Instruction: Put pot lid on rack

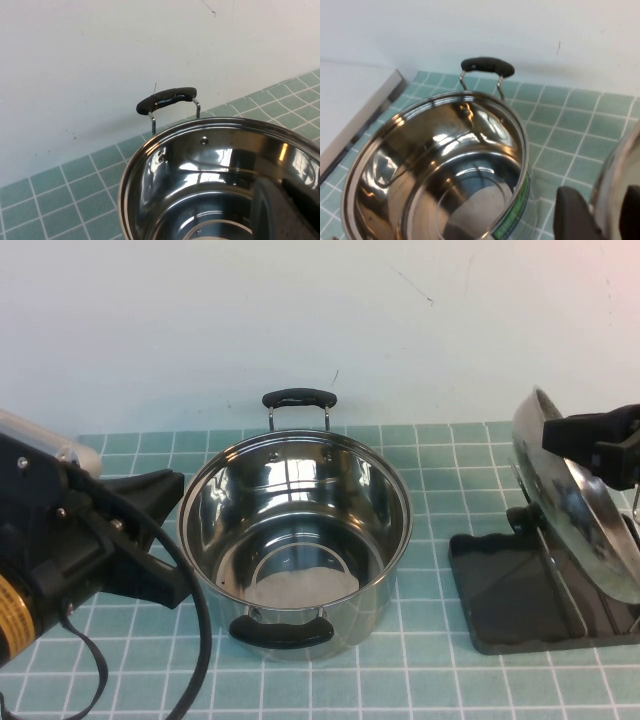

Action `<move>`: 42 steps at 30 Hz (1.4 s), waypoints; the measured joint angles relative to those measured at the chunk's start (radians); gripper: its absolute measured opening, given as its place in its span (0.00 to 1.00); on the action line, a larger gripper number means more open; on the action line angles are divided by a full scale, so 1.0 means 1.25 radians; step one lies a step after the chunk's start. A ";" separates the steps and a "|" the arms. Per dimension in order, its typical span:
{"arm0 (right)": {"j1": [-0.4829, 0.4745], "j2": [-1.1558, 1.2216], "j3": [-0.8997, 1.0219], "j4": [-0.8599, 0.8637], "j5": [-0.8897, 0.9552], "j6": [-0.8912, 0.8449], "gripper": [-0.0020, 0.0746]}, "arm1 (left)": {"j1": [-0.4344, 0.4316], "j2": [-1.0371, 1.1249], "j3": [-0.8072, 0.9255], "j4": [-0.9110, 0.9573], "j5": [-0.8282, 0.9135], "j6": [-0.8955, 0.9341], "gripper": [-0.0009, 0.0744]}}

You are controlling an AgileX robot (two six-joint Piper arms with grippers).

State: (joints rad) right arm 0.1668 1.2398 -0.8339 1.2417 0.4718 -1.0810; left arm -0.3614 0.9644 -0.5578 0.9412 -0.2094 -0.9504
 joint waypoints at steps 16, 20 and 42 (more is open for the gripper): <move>0.000 -0.098 0.000 -0.114 -0.001 -0.003 0.31 | 0.000 0.000 0.000 0.015 0.000 0.003 0.01; 0.000 -0.153 0.000 -0.127 -0.001 -0.001 0.31 | 0.000 -0.004 0.000 0.035 0.015 0.005 0.01; 0.000 -0.655 0.208 -0.439 0.003 0.157 0.03 | 0.000 -0.549 0.210 -0.160 0.461 -0.038 0.01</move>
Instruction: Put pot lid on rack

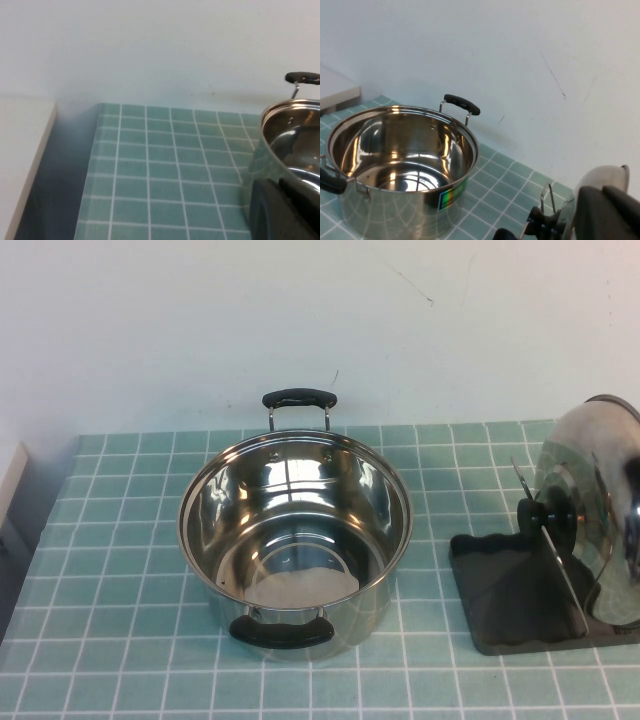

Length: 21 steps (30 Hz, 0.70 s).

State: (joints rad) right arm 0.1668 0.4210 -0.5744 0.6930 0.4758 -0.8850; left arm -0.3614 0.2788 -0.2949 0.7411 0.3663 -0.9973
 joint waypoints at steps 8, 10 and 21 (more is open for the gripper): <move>0.000 -0.141 0.103 0.016 -0.016 0.001 0.02 | 0.000 -0.140 0.012 -0.082 0.214 0.023 0.01; 0.000 -0.143 0.115 0.018 -0.021 0.001 0.02 | 0.000 -0.149 0.012 -0.086 0.244 0.023 0.01; 0.000 -0.143 0.137 0.025 -0.006 0.001 0.02 | 0.000 -0.153 0.012 -0.094 0.272 0.031 0.01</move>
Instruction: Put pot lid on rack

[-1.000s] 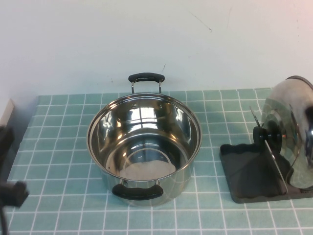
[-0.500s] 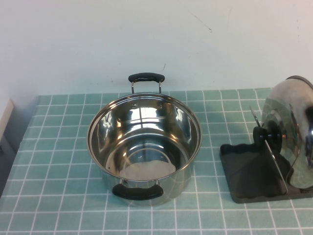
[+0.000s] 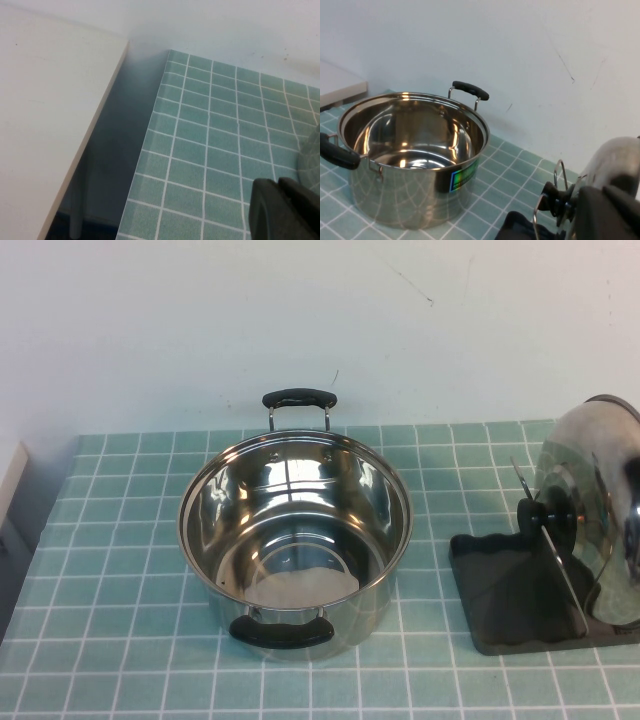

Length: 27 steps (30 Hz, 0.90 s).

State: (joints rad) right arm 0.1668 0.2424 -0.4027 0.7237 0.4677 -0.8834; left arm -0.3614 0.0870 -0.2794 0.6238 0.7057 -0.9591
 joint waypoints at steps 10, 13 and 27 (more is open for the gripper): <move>0.000 0.000 0.027 -0.079 -0.049 0.035 0.02 | 0.000 0.000 0.000 0.000 0.000 0.000 0.01; 0.000 0.000 0.066 -0.141 -0.114 0.039 0.02 | 0.000 0.000 0.000 0.000 0.000 0.000 0.01; -0.031 -0.078 0.245 -0.277 -0.313 0.094 0.02 | 0.000 0.000 0.000 0.000 0.002 0.000 0.01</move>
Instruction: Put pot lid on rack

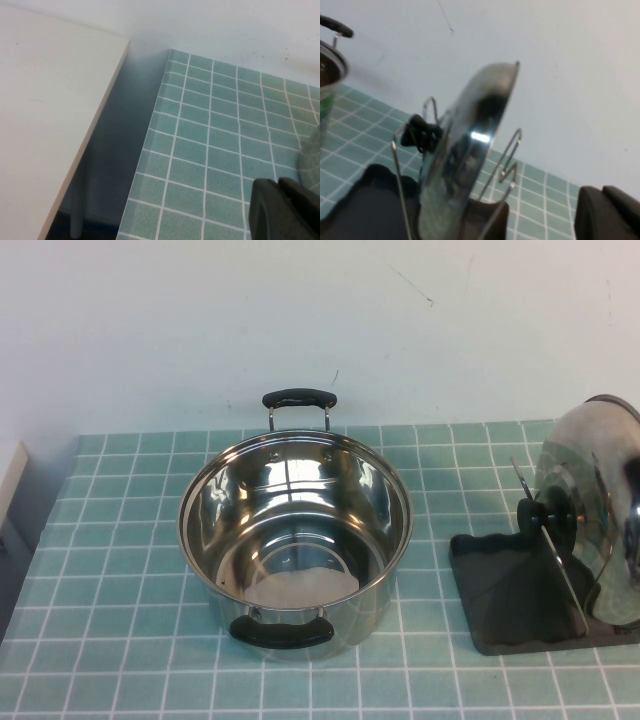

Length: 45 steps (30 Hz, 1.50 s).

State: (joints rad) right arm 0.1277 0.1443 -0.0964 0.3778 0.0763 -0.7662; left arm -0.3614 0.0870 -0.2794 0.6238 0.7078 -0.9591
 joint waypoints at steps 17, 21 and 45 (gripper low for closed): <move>-0.218 -0.127 0.099 -0.313 0.204 0.415 0.02 | 0.000 0.000 0.000 0.000 0.000 0.000 0.01; -0.181 -0.127 0.099 -0.320 0.204 0.423 0.02 | 0.000 0.000 0.000 0.000 0.000 0.000 0.01; -0.085 -0.127 0.099 -0.373 0.205 0.495 0.02 | 0.000 0.000 0.000 0.000 0.002 0.000 0.01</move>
State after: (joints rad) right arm 0.0217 -0.0141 0.0276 -0.0889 0.3327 -0.1476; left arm -0.3614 0.0870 -0.2794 0.6238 0.7100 -0.9594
